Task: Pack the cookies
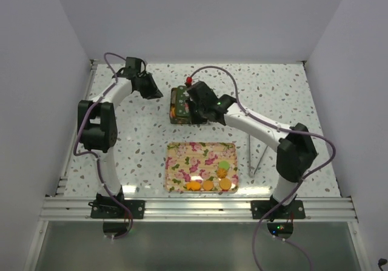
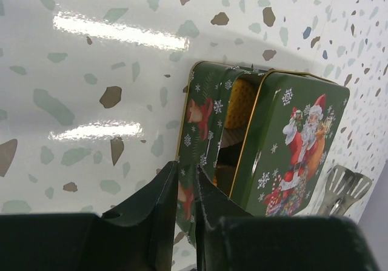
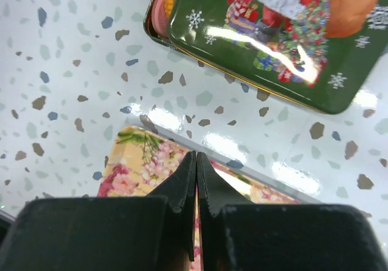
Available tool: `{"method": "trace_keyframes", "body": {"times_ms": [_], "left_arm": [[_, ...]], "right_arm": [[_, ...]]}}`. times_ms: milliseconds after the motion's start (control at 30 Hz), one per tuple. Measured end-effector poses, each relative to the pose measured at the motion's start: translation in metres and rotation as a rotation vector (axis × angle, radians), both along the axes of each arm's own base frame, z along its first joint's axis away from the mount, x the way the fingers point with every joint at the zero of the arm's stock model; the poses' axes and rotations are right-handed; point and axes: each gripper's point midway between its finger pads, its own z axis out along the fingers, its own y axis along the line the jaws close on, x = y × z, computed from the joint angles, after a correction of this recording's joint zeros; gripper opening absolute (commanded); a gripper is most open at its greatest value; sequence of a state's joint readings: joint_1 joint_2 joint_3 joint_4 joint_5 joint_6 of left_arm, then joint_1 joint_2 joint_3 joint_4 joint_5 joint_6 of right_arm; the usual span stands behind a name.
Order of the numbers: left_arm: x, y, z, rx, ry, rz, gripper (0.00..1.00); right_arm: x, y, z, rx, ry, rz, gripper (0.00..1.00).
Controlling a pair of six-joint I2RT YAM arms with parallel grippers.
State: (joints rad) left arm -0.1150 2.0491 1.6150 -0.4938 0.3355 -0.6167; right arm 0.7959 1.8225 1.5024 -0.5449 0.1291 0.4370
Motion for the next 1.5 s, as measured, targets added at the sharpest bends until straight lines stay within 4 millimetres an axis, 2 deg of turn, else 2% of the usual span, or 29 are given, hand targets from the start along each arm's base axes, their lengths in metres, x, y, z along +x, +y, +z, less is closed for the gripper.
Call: {"method": "trace_keyframes", "body": {"times_ms": [100,200,333,400,567,700,833,1033,1133,1167,1200,1233,1367,1500], "left_arm": [[-0.002,0.002,-0.005,0.002,0.009,0.004,0.17],[-0.006,0.002,-0.01,0.003,0.022,0.003,0.14],[-0.008,0.003,-0.012,0.005,0.028,0.001,0.13],[-0.008,0.003,-0.013,0.008,0.027,-0.004,0.12],[-0.01,0.003,-0.014,0.014,0.027,-0.013,0.1],[-0.014,0.004,-0.02,0.021,0.037,-0.022,0.09],[-0.017,0.004,-0.025,0.02,0.051,-0.026,0.07],[-0.019,0.001,-0.033,0.009,0.07,-0.037,0.06],[-0.02,-0.002,-0.038,-0.001,0.083,-0.048,0.2],[-0.021,-0.004,-0.04,-0.005,0.086,-0.053,0.34],[-0.021,-0.005,-0.041,-0.009,0.086,-0.06,0.4],[-0.022,-0.007,-0.042,-0.015,0.088,-0.065,0.5],[-0.022,-0.012,-0.039,-0.039,0.083,-0.078,0.65],[-0.02,-0.013,-0.038,-0.058,0.07,-0.084,0.68]], "right_arm": [[0.0,-0.014,0.03,0.034,-0.034,-0.023,0.0],[0.023,-0.047,0.042,0.054,-0.042,-0.123,0.0],[0.062,-0.103,0.019,0.005,0.015,-0.292,0.0],[0.074,-0.115,0.002,-0.024,0.057,-0.337,0.0],[0.087,-0.122,-0.051,-0.1,0.189,-0.386,0.0],[0.093,-0.122,-0.077,-0.138,0.251,-0.4,0.0],[0.101,-0.119,-0.084,-0.146,0.266,-0.408,0.0],[0.115,-0.116,-0.08,-0.131,0.251,-0.418,0.0],[0.12,-0.115,-0.078,-0.123,0.246,-0.418,0.0],[0.122,-0.113,-0.077,-0.12,0.246,-0.417,0.0],[0.123,-0.112,-0.077,-0.115,0.247,-0.415,0.0],[0.123,-0.111,-0.076,-0.111,0.248,-0.413,0.0],[0.128,-0.108,-0.072,-0.098,0.243,-0.411,0.0],[0.132,-0.106,-0.067,-0.084,0.236,-0.411,0.0]]}}
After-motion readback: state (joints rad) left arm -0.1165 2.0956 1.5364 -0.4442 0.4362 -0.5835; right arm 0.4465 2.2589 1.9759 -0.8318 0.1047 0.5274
